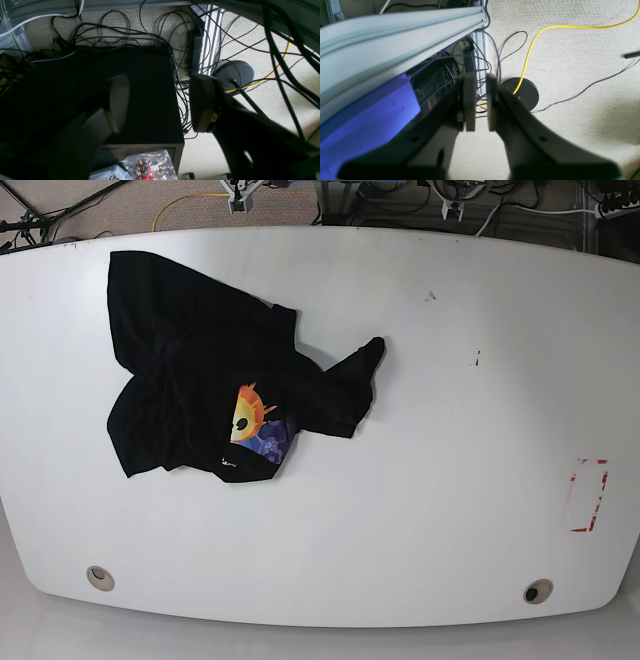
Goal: Fold the T-shirt properly
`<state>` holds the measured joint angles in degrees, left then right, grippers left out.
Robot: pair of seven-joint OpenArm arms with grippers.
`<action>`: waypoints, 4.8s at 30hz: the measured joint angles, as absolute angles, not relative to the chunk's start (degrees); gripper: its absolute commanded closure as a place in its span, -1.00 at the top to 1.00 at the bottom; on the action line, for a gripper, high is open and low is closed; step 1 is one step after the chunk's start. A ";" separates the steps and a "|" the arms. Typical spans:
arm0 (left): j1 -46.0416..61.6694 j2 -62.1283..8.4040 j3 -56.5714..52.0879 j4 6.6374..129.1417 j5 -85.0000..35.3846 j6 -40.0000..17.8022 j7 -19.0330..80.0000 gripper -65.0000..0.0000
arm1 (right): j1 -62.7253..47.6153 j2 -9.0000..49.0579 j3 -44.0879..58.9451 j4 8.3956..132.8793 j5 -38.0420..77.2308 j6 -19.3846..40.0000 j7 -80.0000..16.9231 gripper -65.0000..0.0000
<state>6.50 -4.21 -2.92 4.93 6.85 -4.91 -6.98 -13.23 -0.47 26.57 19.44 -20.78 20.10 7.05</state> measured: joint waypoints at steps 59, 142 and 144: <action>4.86 -4.99 -3.49 4.58 6.85 -3.62 -7.38 -0.23 | -13.04 -0.89 26.68 20.58 -20.34 18.87 6.59 -0.81; 38.19 -6.26 -5.39 48.42 5.69 -2.59 -29.36 -0.05 | -40.47 -4.29 26.20 53.45 -19.29 18.02 15.84 -0.80; 39.29 -6.26 -5.69 49.63 5.52 -2.59 -29.41 -0.05 | -41.36 -4.32 26.17 54.52 -19.25 18.24 15.84 -0.81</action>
